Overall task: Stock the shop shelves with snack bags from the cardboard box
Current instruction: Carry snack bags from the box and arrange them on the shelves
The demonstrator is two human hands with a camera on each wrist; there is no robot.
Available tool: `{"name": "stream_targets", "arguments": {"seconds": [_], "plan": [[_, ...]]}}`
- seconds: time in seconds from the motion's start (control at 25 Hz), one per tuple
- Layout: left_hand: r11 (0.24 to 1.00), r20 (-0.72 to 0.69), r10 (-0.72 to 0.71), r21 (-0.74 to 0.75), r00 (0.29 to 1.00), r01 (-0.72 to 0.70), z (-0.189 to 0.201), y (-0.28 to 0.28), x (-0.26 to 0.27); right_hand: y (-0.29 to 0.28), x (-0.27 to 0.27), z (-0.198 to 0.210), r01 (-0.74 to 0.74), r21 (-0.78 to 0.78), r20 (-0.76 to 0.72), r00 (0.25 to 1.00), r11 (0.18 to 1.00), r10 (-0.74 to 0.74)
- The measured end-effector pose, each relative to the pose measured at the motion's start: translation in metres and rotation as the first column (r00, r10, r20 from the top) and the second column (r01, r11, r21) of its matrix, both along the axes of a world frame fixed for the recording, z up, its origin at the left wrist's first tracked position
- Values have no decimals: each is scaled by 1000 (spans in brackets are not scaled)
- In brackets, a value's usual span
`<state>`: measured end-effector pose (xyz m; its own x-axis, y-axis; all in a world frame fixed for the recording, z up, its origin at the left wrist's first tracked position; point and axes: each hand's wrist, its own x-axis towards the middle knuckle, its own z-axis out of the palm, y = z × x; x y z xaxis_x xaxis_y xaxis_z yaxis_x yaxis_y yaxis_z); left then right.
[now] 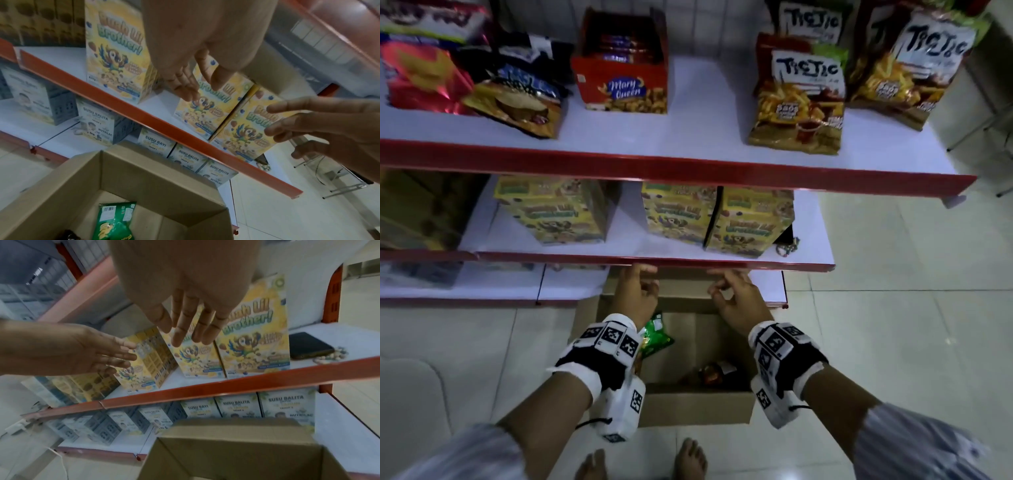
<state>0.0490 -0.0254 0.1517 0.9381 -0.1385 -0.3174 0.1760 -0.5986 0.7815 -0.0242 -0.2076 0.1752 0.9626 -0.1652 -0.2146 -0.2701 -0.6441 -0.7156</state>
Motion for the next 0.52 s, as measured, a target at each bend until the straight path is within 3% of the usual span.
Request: {"name": "stream_targets", "arguments": {"seconds": [0.2, 0.32, 0.52], "plan": [[1000, -10, 21, -22, 1000, -21, -106, 30, 17, 24, 14, -129, -48, 52, -122, 991, 997, 54], [999, -38, 34, 4, 999, -34, -188, 49, 27, 42, 26, -226, -114, 44, -199, 973, 993, 121], [989, -43, 124, -72, 991, -127, -293, 62, 33, 65, 53, -374, -253, -24, -453, 865, 967, 215]]}}
